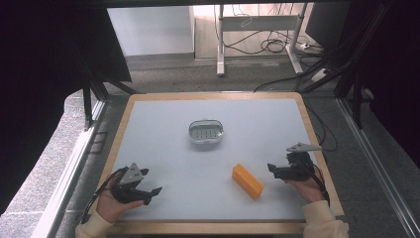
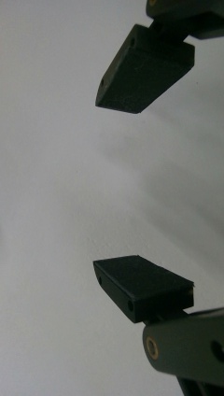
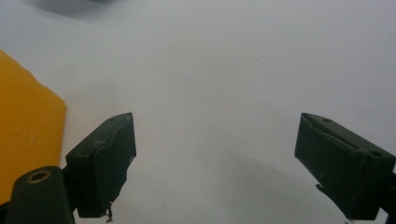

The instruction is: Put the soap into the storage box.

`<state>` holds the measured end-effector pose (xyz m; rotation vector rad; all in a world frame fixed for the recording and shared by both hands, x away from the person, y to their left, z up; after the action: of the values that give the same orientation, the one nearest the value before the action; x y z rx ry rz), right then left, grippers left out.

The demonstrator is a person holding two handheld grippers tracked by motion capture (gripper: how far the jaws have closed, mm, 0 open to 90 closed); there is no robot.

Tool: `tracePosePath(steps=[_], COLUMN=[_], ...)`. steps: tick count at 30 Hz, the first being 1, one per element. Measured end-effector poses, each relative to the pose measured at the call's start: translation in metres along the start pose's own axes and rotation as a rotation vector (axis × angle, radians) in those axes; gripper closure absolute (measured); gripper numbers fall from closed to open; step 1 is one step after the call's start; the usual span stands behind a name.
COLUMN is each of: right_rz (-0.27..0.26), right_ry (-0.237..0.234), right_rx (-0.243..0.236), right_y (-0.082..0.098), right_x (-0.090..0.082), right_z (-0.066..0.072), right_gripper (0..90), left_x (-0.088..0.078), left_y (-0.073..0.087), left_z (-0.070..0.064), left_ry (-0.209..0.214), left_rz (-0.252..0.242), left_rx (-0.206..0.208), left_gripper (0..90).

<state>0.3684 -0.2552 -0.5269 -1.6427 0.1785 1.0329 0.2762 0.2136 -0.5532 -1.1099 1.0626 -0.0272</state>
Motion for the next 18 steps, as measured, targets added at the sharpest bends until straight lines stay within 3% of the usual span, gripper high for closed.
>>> tracePosePath(steps=[9,18], right_rz=[-0.02,-0.027], right_ry=[-0.001,-0.023], right_rx=[0.005,-0.031], right_y=[-0.002,-0.008], right_x=[-0.008,-0.014], right_z=[0.0,0.011], right_gripper=[13.5,15.3], left_x=[0.001,-0.001], left_y=[-0.001,-0.002], left_z=[0.001,0.002], left_ry=[0.001,0.003], left_rz=[0.0,-0.007], left_rx=[0.0,-0.001], left_gripper=[19.2,19.3])
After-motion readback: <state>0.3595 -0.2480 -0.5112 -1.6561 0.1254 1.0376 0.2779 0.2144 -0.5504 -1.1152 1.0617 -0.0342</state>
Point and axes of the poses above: each handheld gripper's, and its own axes: x roughly forward along the jaws, y roughly out of its underside, z roughly to its left, the point moved 5 cm from there along x, roughly forward along the jaws, and after that the axes turned 1 degree about -x, right-handed, at the moved point
